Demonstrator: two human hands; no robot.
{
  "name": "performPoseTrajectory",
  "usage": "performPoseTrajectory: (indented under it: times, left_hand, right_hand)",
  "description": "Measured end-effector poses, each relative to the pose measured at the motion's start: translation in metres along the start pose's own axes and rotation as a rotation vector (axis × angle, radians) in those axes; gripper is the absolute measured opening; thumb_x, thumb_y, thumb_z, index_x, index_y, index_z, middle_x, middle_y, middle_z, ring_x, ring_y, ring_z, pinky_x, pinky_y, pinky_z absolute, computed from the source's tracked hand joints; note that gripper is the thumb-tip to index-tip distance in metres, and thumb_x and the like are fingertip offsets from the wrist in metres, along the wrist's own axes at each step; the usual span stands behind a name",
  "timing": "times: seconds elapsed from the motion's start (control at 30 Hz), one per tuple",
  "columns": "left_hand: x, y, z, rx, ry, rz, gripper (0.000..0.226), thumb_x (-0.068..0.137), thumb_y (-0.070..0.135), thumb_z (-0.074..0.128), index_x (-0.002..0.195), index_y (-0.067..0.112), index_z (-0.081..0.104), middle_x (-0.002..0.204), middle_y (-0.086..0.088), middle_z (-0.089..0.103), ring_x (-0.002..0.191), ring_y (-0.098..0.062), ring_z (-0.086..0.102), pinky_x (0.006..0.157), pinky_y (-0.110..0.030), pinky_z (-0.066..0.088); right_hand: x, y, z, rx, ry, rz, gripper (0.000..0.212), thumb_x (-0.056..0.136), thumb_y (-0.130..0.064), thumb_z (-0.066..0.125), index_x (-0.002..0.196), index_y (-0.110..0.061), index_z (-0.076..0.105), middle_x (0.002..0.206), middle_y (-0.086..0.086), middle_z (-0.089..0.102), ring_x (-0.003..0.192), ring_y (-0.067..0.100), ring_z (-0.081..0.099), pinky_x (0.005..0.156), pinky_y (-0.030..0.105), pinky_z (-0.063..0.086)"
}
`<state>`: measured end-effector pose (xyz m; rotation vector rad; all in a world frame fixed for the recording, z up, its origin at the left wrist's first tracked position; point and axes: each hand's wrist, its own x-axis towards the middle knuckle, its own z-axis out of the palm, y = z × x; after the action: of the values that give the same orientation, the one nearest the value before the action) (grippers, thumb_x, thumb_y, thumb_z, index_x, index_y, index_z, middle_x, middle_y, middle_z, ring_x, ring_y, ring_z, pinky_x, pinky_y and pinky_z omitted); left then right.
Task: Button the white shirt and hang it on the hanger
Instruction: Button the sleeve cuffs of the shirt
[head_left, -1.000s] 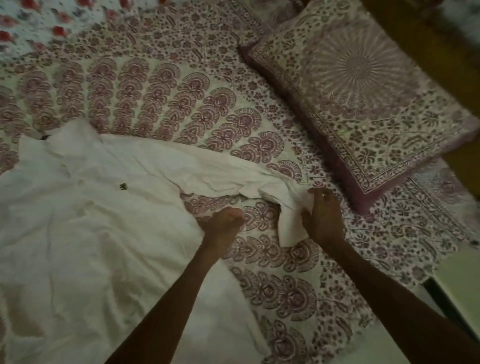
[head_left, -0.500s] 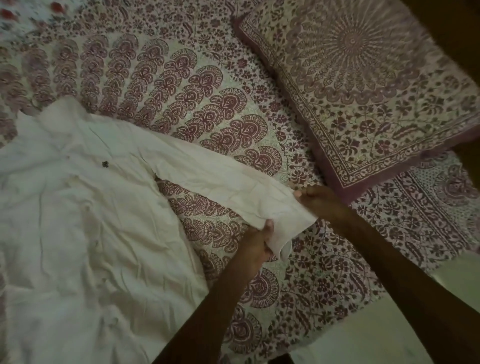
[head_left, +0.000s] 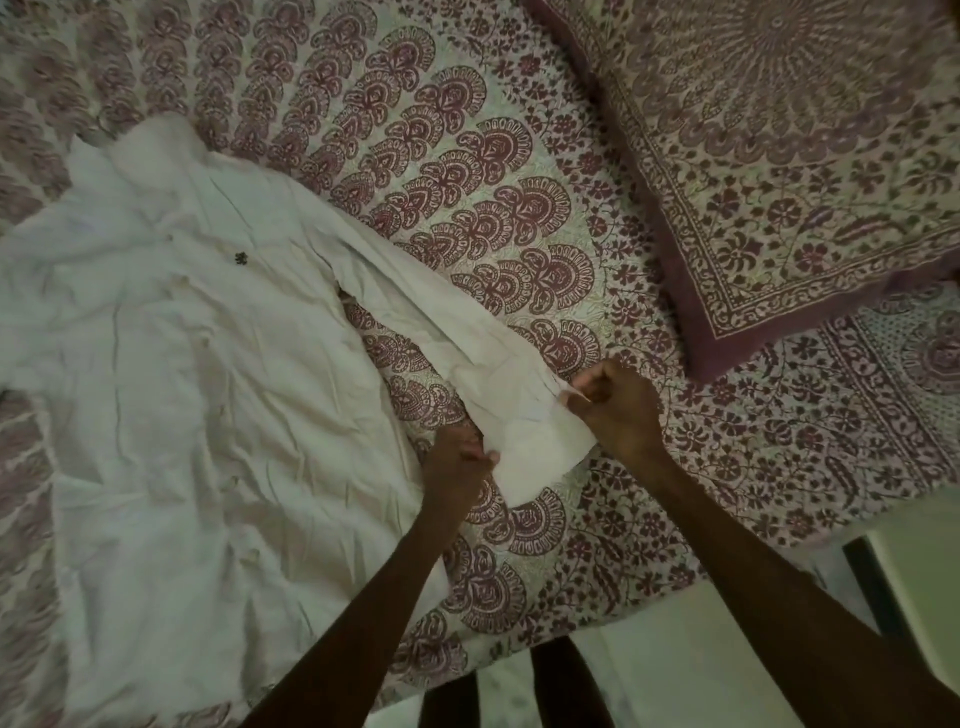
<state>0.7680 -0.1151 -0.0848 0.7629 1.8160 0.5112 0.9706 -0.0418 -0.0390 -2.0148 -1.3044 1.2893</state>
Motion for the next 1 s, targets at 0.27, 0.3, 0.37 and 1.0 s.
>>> performPoseTrajectory:
  times: [0.27,0.3,0.37,1.0]
  left_hand:
    - [-0.003,0.054,-0.01,-0.418,-0.258,-0.175,0.028,0.096,0.047,0.049,0.102,0.02,0.057,0.103,-0.004,0.064,0.093,-0.019,0.063,0.079,-0.042,0.055]
    - [-0.003,0.054,-0.01,-0.357,-0.276,-0.162,0.029,0.095,0.049,0.052,0.103,0.021,0.058,0.108,-0.005,0.064,0.099,-0.02,0.063,0.084,-0.044,0.055]
    - [-0.002,0.053,-0.008,-0.287,-0.267,-0.148,0.032,0.09,0.048,0.06,0.104,0.019,0.06,0.111,-0.007,0.065,0.101,-0.02,0.063,0.089,-0.046,0.054]
    - [0.018,0.041,-0.054,-0.166,-0.138,-0.008,0.045,0.082,0.013,0.075,0.115,0.02,0.046,0.115,-0.008,0.058,0.099,-0.017,0.06,0.079,-0.023,0.05]
  right_hand:
    - [-0.037,0.005,0.021,0.365,-0.162,0.214,0.013,0.096,-0.007,0.058,0.105,-0.008,0.067,0.096,0.008,0.073,0.08,0.02,0.068,0.059,0.027,0.055]
    - [-0.037,0.01,0.022,0.287,-0.106,0.221,0.016,0.095,-0.004,0.056,0.106,-0.009,0.067,0.099,0.007,0.072,0.082,0.02,0.068,0.063,0.03,0.058]
    - [-0.036,0.017,0.024,0.137,-0.087,0.236,0.021,0.092,-0.002,0.057,0.105,-0.012,0.069,0.103,0.004,0.073,0.088,0.022,0.069,0.075,0.037,0.059]
    - [-0.058,0.008,0.066,0.031,-0.201,0.299,0.032,0.084,-0.012,0.072,0.113,-0.014,0.06,0.105,0.003,0.066,0.094,0.018,0.065,0.072,0.028,0.055]
